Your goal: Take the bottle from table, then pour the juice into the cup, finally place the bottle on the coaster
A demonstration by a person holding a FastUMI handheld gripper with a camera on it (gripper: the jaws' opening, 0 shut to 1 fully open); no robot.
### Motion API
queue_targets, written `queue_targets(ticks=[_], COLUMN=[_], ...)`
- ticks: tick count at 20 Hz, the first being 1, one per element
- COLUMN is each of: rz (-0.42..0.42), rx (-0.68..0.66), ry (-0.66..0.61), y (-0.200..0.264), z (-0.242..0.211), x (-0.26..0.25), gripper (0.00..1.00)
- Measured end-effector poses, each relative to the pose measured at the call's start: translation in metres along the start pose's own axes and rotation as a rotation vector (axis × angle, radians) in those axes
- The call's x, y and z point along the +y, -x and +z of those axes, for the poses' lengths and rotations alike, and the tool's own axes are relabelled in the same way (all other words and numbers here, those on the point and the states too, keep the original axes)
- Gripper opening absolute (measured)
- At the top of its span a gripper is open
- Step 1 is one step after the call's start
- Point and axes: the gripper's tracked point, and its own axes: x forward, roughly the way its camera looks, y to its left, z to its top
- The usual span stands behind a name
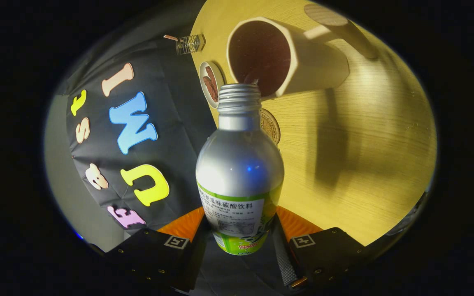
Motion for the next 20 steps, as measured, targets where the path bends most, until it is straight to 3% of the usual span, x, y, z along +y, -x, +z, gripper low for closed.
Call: queue_targets(ticks=[20], rz=[-0.014], rx=[0.029], ry=[-0.144], y=[0.005], z=[0.007], x=[0.020], gripper=[0.76])
